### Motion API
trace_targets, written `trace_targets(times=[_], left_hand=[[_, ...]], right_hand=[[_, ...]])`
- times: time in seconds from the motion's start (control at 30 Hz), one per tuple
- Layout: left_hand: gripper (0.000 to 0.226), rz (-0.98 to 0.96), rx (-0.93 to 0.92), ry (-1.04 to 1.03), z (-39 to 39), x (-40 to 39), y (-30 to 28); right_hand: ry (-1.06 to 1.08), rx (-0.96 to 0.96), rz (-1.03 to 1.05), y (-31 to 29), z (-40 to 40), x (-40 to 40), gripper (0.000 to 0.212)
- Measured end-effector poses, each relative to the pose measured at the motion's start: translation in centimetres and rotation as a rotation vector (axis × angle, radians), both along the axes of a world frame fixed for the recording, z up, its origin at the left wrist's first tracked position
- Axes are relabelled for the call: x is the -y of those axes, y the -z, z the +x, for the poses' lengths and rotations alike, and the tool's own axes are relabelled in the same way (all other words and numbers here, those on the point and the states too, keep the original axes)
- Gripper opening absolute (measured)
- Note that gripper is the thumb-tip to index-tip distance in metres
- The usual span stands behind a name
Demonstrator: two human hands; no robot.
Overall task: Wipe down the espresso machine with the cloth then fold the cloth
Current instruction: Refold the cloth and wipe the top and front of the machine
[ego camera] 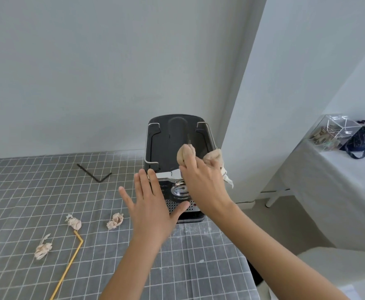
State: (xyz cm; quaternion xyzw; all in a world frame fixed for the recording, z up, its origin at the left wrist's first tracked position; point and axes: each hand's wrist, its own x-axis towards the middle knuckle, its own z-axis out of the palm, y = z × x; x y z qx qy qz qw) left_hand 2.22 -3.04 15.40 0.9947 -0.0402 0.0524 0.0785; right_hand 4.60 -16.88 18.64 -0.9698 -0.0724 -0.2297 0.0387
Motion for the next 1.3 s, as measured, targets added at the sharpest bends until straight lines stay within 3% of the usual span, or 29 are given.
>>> trace_targets(times=[0.03, 0.17, 0.27, 0.3, 0.4, 0.5, 0.77, 0.9, 1.07, 1.17, 1.3], left_hand=[[0.122, 0.001, 0.001, 0.000, -0.1, -0.1, -0.2], [0.124, -0.001, 0.007, -0.001, -0.1, -0.3, -0.6], [0.125, 0.023, 0.015, 0.003, 0.1, -0.5, -0.2], [0.125, 0.029, 0.022, 0.001, 0.1, -0.4, -0.1], [0.124, 0.033, 0.006, 0.009, 0.1, -0.3, -0.2], [0.123, 0.025, 0.009, 0.001, 0.0, -0.3, -0.4], [0.123, 0.021, 0.015, 0.008, 0.1, -0.3, 0.0], [0.123, 0.015, 0.015, 0.012, 0.1, -0.4, 0.2], [0.122, 0.023, 0.020, 0.014, 0.2, -0.3, 0.1], [0.123, 0.026, 0.006, 0.017, 0.2, -0.3, 0.0], [0.122, 0.039, 0.025, 0.014, 0.2, -0.5, 0.3]], right_hand=[[-0.092, -0.023, 0.089, 0.3, -0.9, 1.1, 0.034], [-0.308, -0.274, 0.389, 0.9, -6.1, 5.7, 0.054], [-0.161, -0.225, 0.587, 1.9, -8.2, 8.9, 0.063], [-0.064, -0.155, 0.614, 2.0, -7.6, 10.0, 0.056], [0.106, -0.089, 0.572, 1.6, -3.3, 11.5, 0.041], [-0.009, -0.282, 0.613, 1.1, -0.4, 9.9, 0.043], [-0.101, -0.308, 0.704, 2.8, -1.9, 10.6, 0.044], [-0.174, -0.332, 0.642, 3.3, -4.0, 12.0, 0.043], [-0.149, -0.136, 0.715, 3.2, -4.0, 12.5, 0.041], [-0.116, -0.228, 0.646, 3.4, -2.1, 10.3, 0.047], [-0.123, -0.201, 0.505, 4.1, -3.2, 9.6, 0.049]])
